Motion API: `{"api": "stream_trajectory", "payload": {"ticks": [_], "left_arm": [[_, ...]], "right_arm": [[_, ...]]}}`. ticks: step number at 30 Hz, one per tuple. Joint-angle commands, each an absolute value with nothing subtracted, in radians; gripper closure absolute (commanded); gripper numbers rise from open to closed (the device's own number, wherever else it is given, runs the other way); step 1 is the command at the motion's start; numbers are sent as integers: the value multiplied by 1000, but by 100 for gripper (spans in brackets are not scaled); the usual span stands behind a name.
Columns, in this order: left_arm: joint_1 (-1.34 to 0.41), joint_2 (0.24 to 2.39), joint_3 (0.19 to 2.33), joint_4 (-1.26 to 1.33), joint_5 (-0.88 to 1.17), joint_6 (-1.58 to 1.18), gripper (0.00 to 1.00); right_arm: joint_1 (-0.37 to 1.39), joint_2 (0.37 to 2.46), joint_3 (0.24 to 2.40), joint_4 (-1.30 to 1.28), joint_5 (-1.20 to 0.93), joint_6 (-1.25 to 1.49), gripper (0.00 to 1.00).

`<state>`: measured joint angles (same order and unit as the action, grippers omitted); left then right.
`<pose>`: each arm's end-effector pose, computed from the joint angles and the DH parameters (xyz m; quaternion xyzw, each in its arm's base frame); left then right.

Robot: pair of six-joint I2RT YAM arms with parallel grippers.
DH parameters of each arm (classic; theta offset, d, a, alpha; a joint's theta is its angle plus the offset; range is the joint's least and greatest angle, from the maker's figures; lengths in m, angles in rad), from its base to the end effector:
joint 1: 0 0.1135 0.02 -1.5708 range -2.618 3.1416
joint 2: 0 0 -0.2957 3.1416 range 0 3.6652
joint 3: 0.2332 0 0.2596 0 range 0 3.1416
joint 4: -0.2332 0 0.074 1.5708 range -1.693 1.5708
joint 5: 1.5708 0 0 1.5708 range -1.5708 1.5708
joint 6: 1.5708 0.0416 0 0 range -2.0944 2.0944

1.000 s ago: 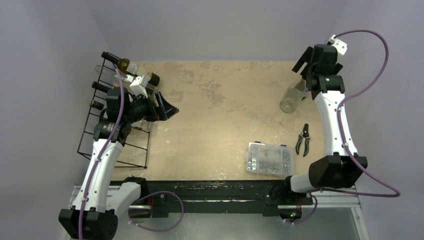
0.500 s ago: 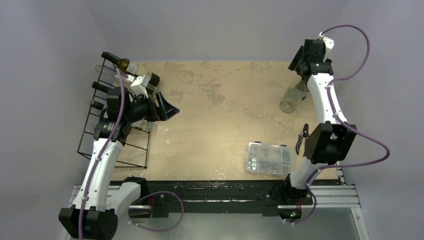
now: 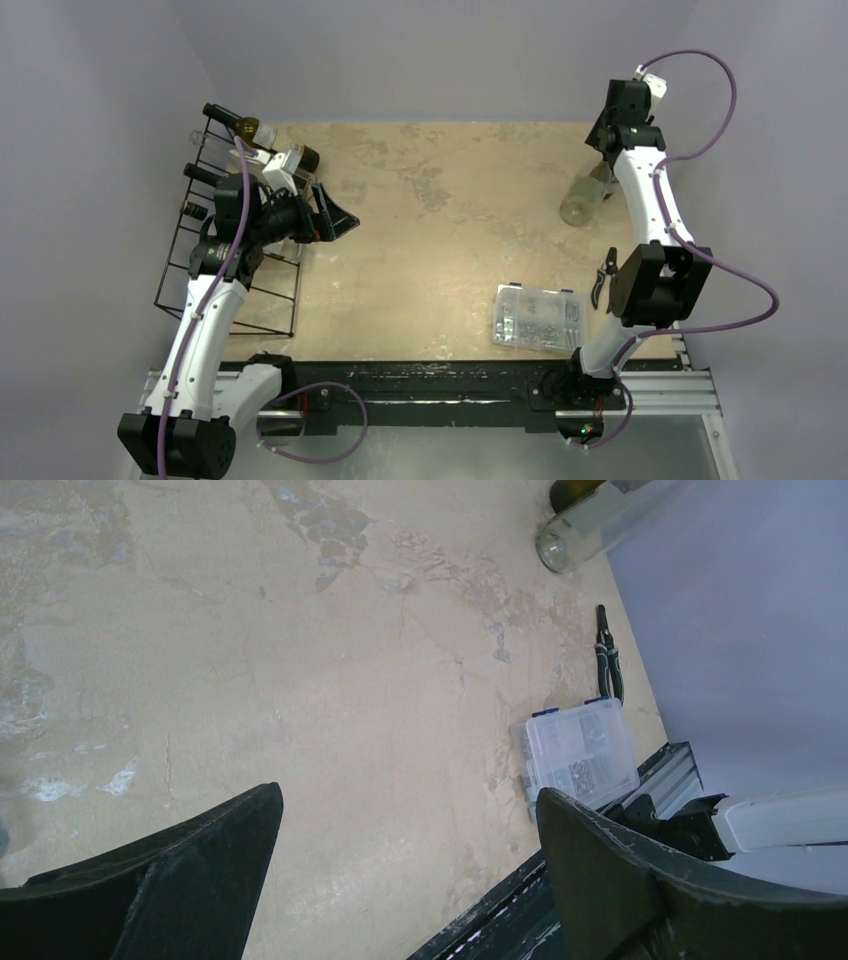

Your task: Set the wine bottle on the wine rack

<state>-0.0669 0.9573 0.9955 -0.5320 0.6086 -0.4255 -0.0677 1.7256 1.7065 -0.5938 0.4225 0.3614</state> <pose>0.1930 -0.0368 0.3736 0.0051 0.8333 -0.3687 0.4118 0.4087 -0.0448 0.3964 0.2792 0.8273 -0.1182 0.4730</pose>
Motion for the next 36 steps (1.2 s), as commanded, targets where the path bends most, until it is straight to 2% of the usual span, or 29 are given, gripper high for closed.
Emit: {"api": "stream_trajectory", "payload": {"ticks": [1, 4, 6, 20, 27, 36], "left_arm": [[-71, 960, 1017, -494, 623, -417, 2], [-74, 963, 1018, -499, 609, -414, 3], [-76, 966, 1020, -505, 604, -411, 3], [-84, 999, 1019, -508, 603, -411, 4], [-88, 1031, 1019, -507, 608, -412, 8], [-121, 1074, 1013, -497, 622, -398, 6]], "right_arm": [[-70, 1683, 1699, -550, 404, 334, 57], [-71, 1678, 1699, -556, 382, 332, 72], [-68, 1655, 1690, -541, 317, 321, 79], [-57, 1405, 1515, -409, -136, 360, 99], [-24, 1345, 1413, -346, -428, 450, 100], [154, 1273, 1248, -186, -597, 607, 100]]}}
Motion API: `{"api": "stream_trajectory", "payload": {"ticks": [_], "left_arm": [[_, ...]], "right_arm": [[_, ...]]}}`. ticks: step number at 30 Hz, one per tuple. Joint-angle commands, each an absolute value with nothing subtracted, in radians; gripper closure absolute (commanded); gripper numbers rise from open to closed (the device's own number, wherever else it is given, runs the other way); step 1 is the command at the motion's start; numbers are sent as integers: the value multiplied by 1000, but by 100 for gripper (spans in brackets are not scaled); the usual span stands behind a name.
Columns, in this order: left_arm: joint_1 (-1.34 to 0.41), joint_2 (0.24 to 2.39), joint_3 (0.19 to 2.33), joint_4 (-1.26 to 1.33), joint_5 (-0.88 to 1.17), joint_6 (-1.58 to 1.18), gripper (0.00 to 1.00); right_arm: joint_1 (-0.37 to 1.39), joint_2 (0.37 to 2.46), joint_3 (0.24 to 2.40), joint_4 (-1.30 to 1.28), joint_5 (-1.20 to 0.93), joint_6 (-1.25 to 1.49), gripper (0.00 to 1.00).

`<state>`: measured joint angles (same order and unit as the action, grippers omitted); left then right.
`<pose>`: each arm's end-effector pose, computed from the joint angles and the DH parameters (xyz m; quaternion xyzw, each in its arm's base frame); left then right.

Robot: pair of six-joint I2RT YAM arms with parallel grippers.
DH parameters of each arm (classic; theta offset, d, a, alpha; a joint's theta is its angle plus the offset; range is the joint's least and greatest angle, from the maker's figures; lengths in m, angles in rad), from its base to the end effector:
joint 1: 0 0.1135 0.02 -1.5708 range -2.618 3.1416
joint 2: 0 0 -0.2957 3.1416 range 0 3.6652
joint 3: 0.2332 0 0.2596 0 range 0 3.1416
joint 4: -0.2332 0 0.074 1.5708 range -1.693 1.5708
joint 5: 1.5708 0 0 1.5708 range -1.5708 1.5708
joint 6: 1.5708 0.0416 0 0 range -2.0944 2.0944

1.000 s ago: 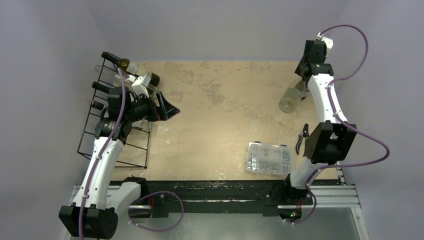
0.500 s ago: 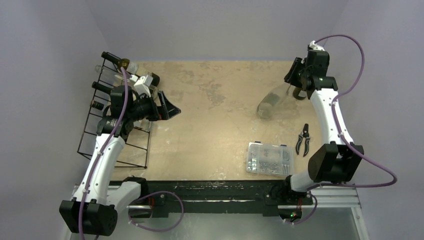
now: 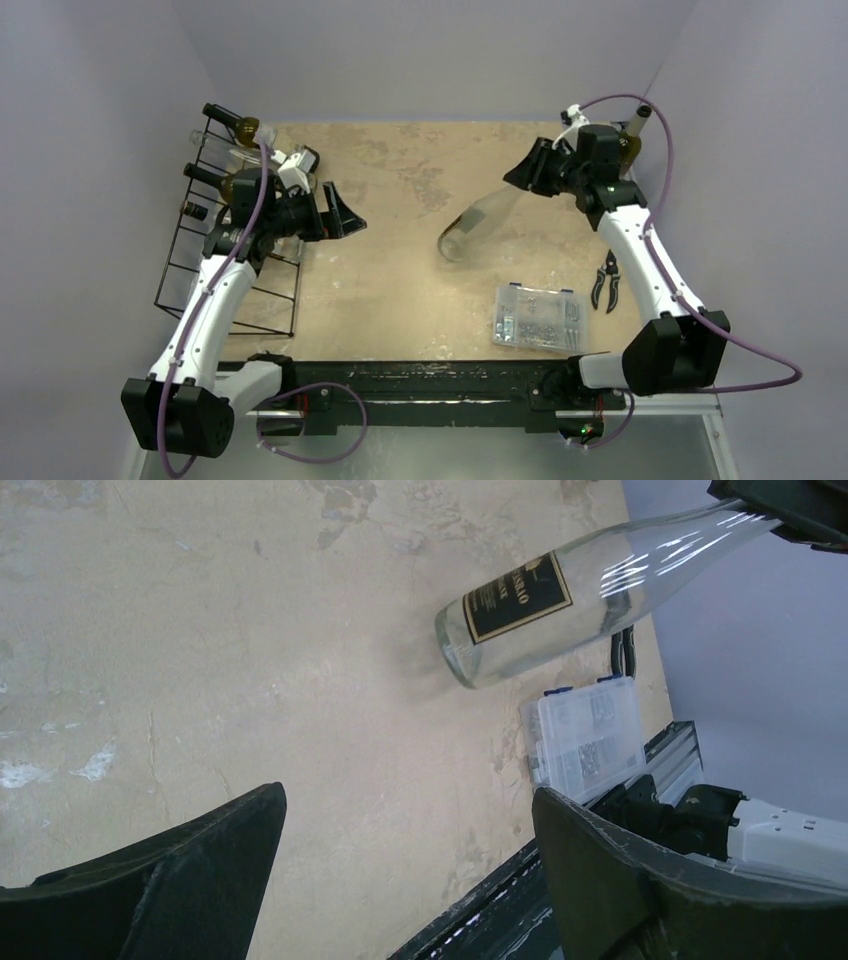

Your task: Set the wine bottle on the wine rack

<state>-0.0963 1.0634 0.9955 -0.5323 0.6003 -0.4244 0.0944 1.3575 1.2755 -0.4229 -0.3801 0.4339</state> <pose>0.2185 -0.0447 0.3535 -0.0019 0.8562 -0.3674 0.3633 0.3098 0.0448 0.3871 0.0483 0.8499 0.2873 0.4391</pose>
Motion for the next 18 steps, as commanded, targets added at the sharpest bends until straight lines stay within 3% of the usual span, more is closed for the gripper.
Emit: {"api": "stream_trajectory", "payload": {"ticks": [1, 18], "left_arm": [[-133, 1078, 1013, -498, 622, -396, 6], [-347, 1125, 1029, -425, 630, -498, 0]], "right_arm": [[159, 1266, 1227, -165, -627, 627, 100], [176, 1187, 1043, -98, -813, 679, 100]]}}
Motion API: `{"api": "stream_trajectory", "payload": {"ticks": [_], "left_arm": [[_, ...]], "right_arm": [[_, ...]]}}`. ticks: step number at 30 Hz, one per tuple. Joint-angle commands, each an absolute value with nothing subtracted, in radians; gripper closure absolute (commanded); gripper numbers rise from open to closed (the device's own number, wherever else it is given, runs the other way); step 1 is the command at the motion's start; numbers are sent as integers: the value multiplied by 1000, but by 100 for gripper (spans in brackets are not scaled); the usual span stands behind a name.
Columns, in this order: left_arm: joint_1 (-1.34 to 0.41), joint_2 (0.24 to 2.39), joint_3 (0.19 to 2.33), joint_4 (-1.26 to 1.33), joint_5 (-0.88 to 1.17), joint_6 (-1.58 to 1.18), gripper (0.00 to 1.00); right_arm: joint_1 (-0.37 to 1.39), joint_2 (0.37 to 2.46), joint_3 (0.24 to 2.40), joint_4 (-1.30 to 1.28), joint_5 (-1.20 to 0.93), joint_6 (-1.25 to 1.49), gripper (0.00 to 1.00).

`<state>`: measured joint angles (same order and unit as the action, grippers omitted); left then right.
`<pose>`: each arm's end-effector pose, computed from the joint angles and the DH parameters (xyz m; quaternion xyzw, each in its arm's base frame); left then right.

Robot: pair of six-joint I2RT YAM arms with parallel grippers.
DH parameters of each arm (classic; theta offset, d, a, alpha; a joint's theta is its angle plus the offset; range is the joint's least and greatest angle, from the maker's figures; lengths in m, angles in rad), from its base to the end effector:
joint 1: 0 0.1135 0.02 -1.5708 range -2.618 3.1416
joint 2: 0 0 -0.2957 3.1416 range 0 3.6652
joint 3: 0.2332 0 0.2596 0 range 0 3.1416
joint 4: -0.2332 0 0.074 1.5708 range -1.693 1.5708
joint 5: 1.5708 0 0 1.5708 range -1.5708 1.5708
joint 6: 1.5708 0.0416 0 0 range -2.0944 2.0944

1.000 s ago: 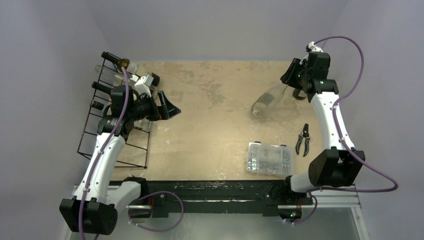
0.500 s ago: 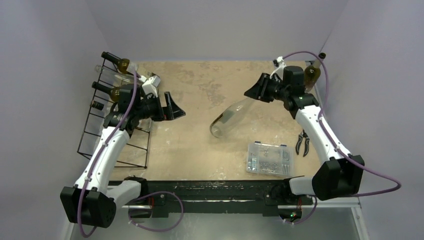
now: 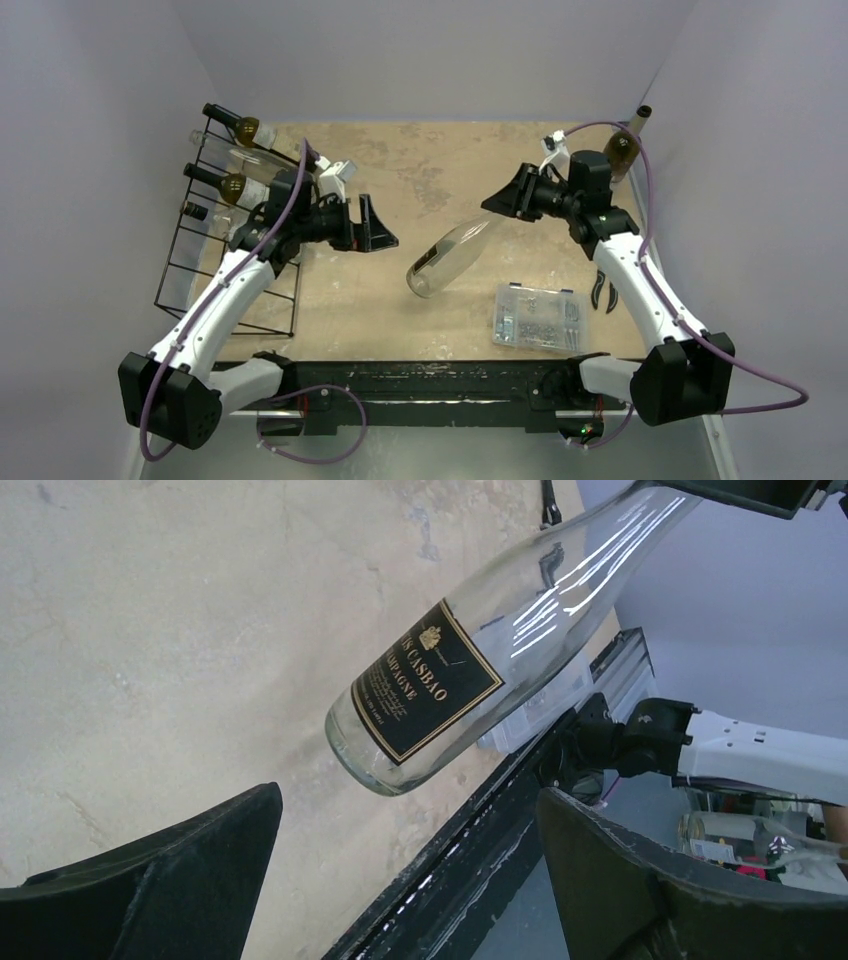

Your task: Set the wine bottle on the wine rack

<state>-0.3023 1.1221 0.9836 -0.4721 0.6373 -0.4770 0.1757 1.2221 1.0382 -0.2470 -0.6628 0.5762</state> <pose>0.2200 -0.0945 0.3429 0.0707 0.8517 -0.4237 0.3002 0.2666 0.0733 0.3596 -0.0137 0.8151 0.4421 0.3740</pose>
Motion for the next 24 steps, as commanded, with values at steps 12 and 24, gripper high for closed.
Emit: {"api": "stream_trajectory", "payload": {"ticks": [12, 24], "left_arm": [[-521, 1295, 1266, -540, 629, -382, 0], [-815, 1443, 1396, -522, 370, -246, 0]], "right_arm": [[191, 1141, 926, 57, -876, 773, 100], [201, 1096, 917, 70, -955, 796, 100]]}}
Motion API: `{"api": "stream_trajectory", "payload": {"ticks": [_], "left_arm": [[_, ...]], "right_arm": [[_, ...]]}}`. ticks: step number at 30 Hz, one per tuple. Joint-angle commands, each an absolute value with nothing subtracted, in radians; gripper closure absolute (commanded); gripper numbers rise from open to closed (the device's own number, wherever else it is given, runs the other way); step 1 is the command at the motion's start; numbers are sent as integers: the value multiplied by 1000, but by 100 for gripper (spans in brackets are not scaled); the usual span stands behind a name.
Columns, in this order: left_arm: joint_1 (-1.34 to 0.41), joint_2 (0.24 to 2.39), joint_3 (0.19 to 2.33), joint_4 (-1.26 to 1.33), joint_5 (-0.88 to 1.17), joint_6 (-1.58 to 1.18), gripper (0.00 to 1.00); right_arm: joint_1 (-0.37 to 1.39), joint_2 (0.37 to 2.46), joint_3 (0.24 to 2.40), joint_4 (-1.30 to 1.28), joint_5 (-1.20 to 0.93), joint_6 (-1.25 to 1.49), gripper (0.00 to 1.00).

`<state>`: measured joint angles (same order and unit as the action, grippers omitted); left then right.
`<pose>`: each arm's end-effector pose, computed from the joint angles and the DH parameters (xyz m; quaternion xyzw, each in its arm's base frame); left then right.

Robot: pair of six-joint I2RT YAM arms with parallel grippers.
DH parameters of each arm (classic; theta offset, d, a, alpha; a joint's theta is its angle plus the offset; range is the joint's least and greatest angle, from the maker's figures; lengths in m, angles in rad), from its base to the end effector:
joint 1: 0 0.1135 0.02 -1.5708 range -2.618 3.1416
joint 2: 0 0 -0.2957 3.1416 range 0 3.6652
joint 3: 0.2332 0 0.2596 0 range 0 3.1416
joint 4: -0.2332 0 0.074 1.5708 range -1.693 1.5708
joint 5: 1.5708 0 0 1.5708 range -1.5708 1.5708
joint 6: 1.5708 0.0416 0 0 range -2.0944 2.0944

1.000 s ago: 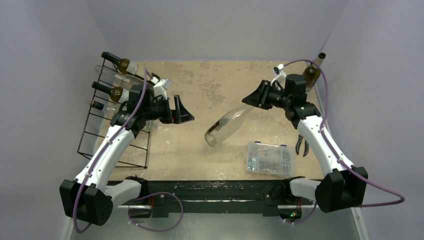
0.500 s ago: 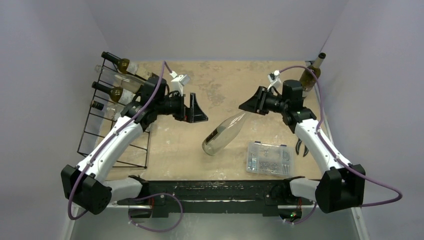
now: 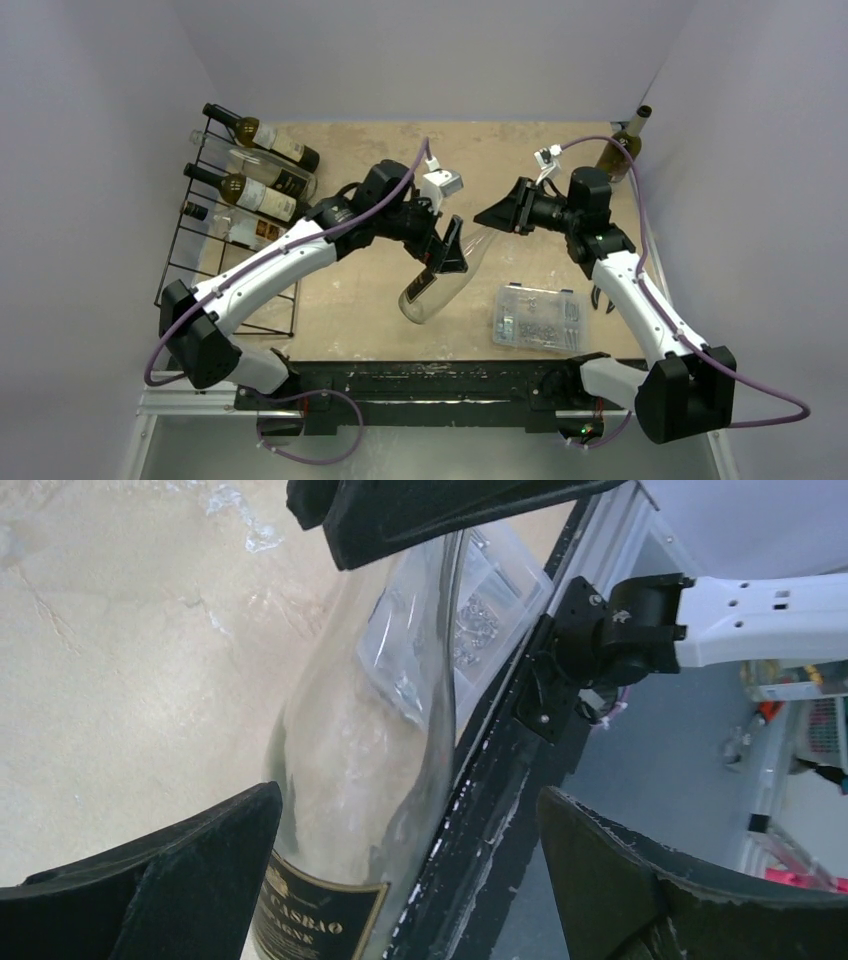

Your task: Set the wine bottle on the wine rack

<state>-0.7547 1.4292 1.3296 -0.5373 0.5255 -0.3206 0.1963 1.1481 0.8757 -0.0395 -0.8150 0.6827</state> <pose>0.2217 -0.2372 0.3754 0.2999 0.8169 -0.4218 0.2546 0.2449 0.0796 0.3415 -0.0477 0.7765 0.5199 0.3528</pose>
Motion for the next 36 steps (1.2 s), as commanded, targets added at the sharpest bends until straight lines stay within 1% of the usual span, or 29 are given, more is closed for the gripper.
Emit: {"api": "stream_trajectory", "payload": {"ticks": [1, 7, 12, 15, 20, 23, 30, 33, 36], "left_arm": [[-827, 1451, 1406, -522, 342, -240, 0], [-908, 1507, 1457, -551, 196, -188, 0], [-939, 1532, 1436, -515, 141, -206, 0], [-943, 1531, 1394, -460, 144, -247, 0], [-951, 1549, 1356, -371, 221, -318, 0], [-958, 1568, 1354, -352, 253, -343, 0], [-971, 1580, 1335, -345, 245, -349, 0], [-973, 1583, 1332, -353, 229, -350, 6], [-973, 1577, 1326, -352, 207, -350, 17]], "right_arm": [[201, 1093, 916, 70, -960, 796, 100], [202, 1076, 913, 68, -978, 793, 100], [202, 1067, 908, 68, -986, 795, 100], [202, 1059, 908, 63, -988, 796, 100], [202, 1054, 915, 63, -988, 799, 100], [202, 1055, 919, 64, -991, 801, 100], [202, 1052, 921, 63, -986, 805, 100], [202, 1052, 922, 64, -984, 807, 100], [202, 1048, 918, 64, -980, 808, 100]]}}
